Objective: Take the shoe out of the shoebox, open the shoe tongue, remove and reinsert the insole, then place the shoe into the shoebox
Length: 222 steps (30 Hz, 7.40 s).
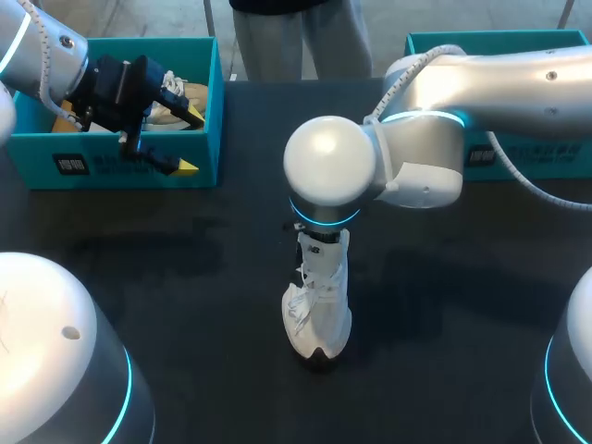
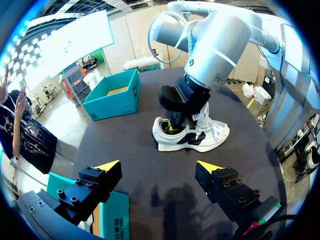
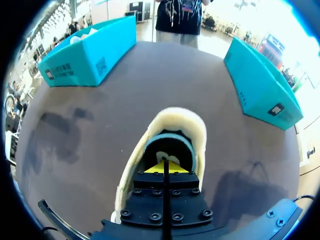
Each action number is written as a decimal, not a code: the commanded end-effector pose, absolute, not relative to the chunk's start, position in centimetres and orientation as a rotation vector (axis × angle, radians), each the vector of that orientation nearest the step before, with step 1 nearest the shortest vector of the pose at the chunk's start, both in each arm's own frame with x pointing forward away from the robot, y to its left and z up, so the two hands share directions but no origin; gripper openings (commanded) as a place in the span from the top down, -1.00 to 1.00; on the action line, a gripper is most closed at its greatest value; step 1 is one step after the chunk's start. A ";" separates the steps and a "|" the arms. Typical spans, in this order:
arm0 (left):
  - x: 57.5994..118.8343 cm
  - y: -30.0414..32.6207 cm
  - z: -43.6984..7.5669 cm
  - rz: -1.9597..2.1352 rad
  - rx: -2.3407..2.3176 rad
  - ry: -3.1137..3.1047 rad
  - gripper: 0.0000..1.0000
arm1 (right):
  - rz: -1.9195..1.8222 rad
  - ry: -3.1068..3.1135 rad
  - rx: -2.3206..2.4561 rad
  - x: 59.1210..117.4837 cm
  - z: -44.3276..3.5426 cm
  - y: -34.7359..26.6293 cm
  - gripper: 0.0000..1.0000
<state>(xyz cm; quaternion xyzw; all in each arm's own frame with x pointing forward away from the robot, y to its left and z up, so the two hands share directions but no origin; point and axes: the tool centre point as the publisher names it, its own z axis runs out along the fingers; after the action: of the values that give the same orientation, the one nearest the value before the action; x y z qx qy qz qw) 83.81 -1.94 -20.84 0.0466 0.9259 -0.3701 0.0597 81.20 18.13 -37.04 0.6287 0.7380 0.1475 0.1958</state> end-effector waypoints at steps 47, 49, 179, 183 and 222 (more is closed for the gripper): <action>83.8 -1.9 -20.8 -1.116 0.142 2.805 -1.00 | 0.407 2.022 1.620 85.1 -38.8 17.1 1.00; 83.8 -1.9 -20.8 -1.116 0.142 2.805 -1.00 | 0.407 2.024 1.631 85.2 -39.4 16.8 1.00; 83.8 -1.9 -20.8 -1.116 0.142 2.805 -1.00 | 0.034 2.400 1.921 79.5 -35.0 17.7 1.00; 83.8 -1.9 -20.8 -1.116 0.142 2.805 -1.00 | 0.019 2.332 2.001 78.5 -34.9 17.7 1.00; 83.8 -1.9 -20.8 -1.116 0.142 2.805 -1.00 | -0.114 1.926 2.443 74.9 -35.1 18.9 -1.00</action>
<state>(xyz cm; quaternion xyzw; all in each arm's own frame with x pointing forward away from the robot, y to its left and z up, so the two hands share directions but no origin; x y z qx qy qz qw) 83.81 -1.94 -20.82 0.0466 0.9259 -0.3700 0.0597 74.91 18.97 -35.32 0.7838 0.6198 -0.0363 0.0116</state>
